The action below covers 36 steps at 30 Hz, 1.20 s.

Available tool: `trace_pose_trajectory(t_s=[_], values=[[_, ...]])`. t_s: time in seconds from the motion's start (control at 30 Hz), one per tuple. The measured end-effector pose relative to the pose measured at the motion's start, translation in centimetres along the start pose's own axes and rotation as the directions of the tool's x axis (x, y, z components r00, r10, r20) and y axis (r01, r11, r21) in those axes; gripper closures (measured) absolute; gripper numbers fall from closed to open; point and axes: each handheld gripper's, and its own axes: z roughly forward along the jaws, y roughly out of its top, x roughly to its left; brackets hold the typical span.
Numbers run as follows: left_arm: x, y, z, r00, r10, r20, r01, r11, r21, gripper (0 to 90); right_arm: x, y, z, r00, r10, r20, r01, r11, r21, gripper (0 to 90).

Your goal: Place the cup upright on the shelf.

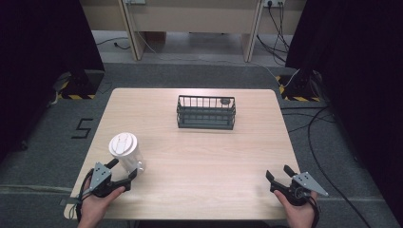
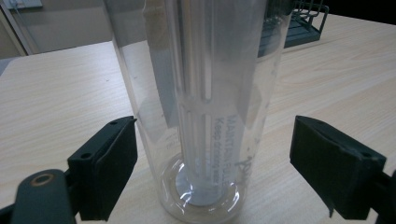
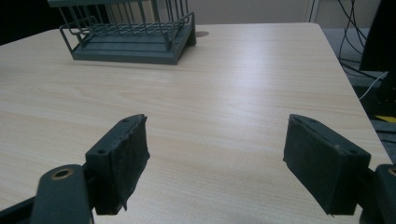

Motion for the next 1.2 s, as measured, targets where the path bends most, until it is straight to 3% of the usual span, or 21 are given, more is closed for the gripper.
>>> trace_pose_trajectory(t_s=[0.4,0.77,1.1,1.2], values=[[0.4,0.4,1.7,0.9997,-0.023,-0.006,0.023,0.9997,-0.008,14.3,0.0,0.0,0.0,1.0000,0.000,-0.003,0.000,1.000,0.005,23.1],[0.6,0.8,2.6,0.9999,-0.011,-0.011,0.010,0.9997,-0.022,16.0,0.0,0.0,0.1,1.0000,0.006,-0.006,-0.006,1.000,0.011,23.9],[0.8,0.8,2.5,0.9986,-0.053,0.000,0.053,0.9982,-0.027,17.7,-0.1,0.0,0.1,0.9998,0.017,-0.009,-0.017,1.000,0.016,24.3],[0.6,0.9,2.5,0.9991,-0.041,-0.005,0.041,0.9991,-0.013,17.7,-0.1,0.0,0.1,0.9998,0.021,-0.008,-0.020,1.000,0.016,24.4]])
